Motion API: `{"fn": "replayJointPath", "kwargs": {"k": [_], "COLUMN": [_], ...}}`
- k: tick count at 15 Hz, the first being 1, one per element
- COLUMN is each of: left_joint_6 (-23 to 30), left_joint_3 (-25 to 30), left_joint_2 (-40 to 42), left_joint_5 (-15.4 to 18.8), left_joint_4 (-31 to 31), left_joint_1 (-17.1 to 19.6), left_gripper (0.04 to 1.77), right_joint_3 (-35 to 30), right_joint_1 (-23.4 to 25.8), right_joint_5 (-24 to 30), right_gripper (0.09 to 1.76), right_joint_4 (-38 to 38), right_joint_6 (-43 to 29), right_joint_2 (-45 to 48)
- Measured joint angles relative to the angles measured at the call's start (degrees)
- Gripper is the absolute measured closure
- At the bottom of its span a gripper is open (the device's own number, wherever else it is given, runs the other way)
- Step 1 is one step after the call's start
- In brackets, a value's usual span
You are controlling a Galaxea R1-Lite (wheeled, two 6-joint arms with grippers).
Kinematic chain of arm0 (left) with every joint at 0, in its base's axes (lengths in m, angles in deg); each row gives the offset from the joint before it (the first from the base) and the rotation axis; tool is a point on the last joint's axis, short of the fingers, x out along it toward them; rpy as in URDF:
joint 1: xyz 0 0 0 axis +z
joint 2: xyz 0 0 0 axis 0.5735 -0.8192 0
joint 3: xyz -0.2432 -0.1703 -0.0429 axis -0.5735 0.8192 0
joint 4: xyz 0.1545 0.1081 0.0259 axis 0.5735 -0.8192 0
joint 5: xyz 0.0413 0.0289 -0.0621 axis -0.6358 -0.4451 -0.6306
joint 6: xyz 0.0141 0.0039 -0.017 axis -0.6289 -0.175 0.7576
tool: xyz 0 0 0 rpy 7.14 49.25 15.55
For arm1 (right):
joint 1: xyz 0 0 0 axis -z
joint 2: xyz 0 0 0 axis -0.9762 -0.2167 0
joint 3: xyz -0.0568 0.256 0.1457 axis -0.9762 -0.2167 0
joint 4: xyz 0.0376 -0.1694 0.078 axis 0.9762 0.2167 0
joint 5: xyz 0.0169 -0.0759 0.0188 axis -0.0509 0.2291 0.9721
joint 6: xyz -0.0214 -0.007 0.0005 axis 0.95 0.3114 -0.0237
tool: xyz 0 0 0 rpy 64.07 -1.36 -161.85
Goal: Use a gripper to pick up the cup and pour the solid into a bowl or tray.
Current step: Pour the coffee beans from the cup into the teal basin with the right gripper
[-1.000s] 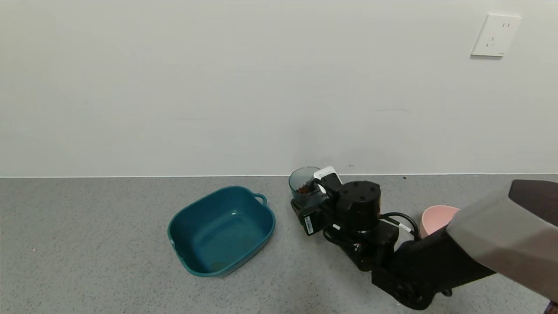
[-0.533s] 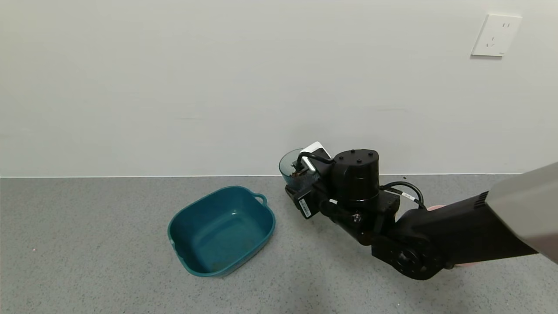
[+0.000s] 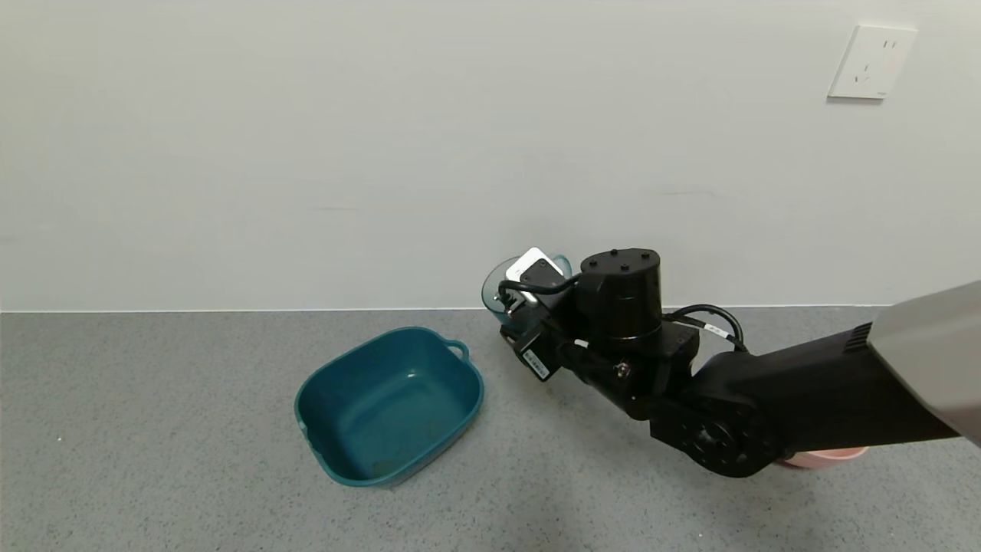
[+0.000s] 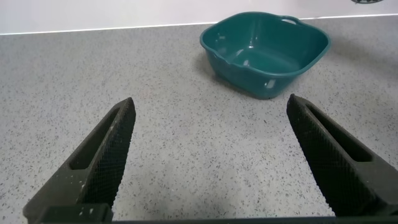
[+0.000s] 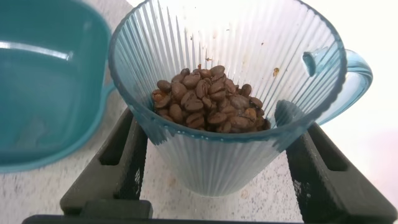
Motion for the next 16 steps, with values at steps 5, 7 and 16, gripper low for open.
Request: {"fn": "replayJointPath", "kwargs": {"k": [5,7,16], "left_joint_6": [0.00,0.00,0.00], "left_joint_3": [0.00,0.00,0.00], "left_joint_2": [0.00,0.00,0.00], "left_joint_5": [0.00,0.00,0.00], "left_joint_4": [0.00,0.00,0.00], "left_joint_1": [0.00,0.00,0.00], "left_gripper": [0.06,0.06,0.06], "right_joint_3": [4.13,6.17,9.47], "right_joint_1": [-1.29,-1.71,-5.16], "right_joint_5": [-0.17,-0.37,-5.38], "right_gripper": [0.51,0.51,0.51], "right_joint_4": [7.85,10.89,19.29], "right_joint_6": [2.29,3.69,13.84], "right_joint_2": [-0.48,-0.94,-2.43]}}
